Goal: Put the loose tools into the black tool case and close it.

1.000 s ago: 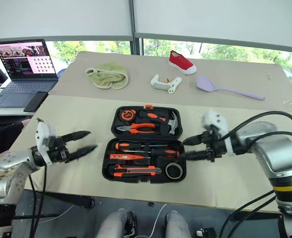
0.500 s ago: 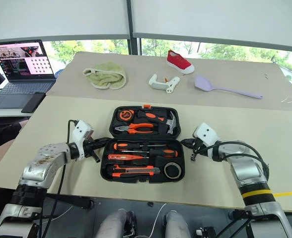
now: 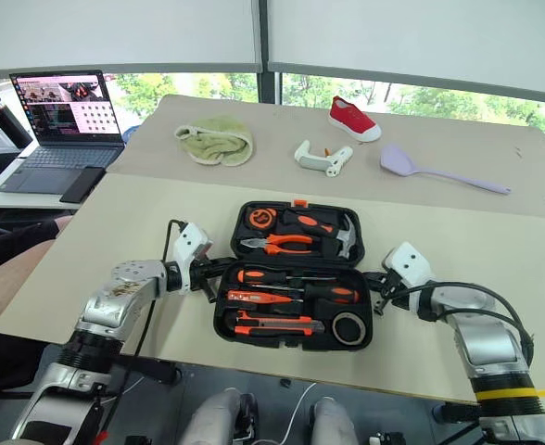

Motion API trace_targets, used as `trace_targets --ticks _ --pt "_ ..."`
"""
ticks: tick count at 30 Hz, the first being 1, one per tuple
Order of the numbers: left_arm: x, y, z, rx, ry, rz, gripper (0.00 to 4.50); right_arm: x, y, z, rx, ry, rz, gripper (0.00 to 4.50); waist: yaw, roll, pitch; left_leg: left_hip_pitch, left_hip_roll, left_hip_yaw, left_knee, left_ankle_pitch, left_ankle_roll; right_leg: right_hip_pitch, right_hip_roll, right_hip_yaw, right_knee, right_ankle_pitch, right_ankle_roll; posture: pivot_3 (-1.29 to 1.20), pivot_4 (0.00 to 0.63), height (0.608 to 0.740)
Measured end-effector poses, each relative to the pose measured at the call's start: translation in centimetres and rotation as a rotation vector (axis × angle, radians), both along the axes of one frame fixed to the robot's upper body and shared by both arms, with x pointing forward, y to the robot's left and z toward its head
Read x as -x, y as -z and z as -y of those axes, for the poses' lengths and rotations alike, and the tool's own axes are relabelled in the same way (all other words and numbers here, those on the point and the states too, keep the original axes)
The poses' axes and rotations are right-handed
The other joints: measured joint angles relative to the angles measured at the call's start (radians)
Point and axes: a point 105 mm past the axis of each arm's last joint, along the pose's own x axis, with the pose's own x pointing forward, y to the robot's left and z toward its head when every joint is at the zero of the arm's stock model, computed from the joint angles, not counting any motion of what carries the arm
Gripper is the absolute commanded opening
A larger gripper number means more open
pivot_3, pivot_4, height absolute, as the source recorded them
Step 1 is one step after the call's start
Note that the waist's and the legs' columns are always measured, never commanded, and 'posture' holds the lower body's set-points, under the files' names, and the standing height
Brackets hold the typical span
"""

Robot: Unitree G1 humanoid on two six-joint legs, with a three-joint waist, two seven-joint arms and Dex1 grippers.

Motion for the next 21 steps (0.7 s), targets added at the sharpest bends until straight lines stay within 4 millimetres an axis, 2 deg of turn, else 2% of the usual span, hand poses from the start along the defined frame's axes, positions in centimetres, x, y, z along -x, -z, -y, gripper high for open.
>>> trace_targets --ticks 7,11,13,16,19,21 --pt "0.3 0.2 1.9 0.003 0.046 0.012 0.05 1.7 0.4 1.7 -0.005 0.065 -0.012 0.0 -0.002 0.0 0.0 0.002 -0.009 -0.004 0.0 -0.001 0.008 0.006 -0.01 -0.003 -0.001 -0.001 0.008 0.0 0.15 0.736" --pt "0.2 0.1 1.1 -0.002 0.025 0.001 0.05 1.7 0.4 1.8 -0.011 0.075 -0.007 0.0 -0.01 0.0 0.0 0.002 -0.01 -0.005 0.001 -0.003 0.01 0.009 -0.012 -0.003 -0.002 -0.001 0.01 0.0 0.15 0.736" --pt "0.4 0.0 0.6 -0.001 0.016 -0.008 0.57 1.6 0.2 2.0 -0.023 0.087 -0.007 0.0 -0.016 0.0 0.0 0.003 -0.01 -0.005 0.001 -0.003 0.01 0.009 -0.011 -0.003 -0.002 -0.001 0.01 0.0 0.15 0.736" --pt "1.3 -0.4 -1.6 -0.041 0.005 -0.057 1.49 1.4 -0.5 2.5 -0.104 0.122 -0.066 0.78 -0.034 0.0 0.0 0.003 -0.009 -0.005 0.0 -0.002 0.009 0.008 -0.011 -0.003 -0.001 -0.001 0.009 0.0 0.15 0.736" --pt "2.0 -1.4 -5.0 -0.095 -0.049 -0.17 2.65 0.4 -3.1 3.9 -0.126 0.182 -0.132 1.85 -0.055 0.0 0.0 0.007 -0.009 -0.005 -0.001 -0.002 0.009 0.01 -0.011 -0.001 -0.001 0.0 0.009 0.0 0.15 0.736" --pt "1.7 -2.5 -6.0 -0.059 -0.089 -0.204 3.41 -0.5 -5.2 4.5 -0.135 0.239 -0.157 2.54 -0.058 -0.001 0.001 0.008 -0.008 -0.006 -0.001 -0.002 0.009 0.011 -0.011 -0.002 -0.001 -0.001 0.008 0.0 0.15 0.736"
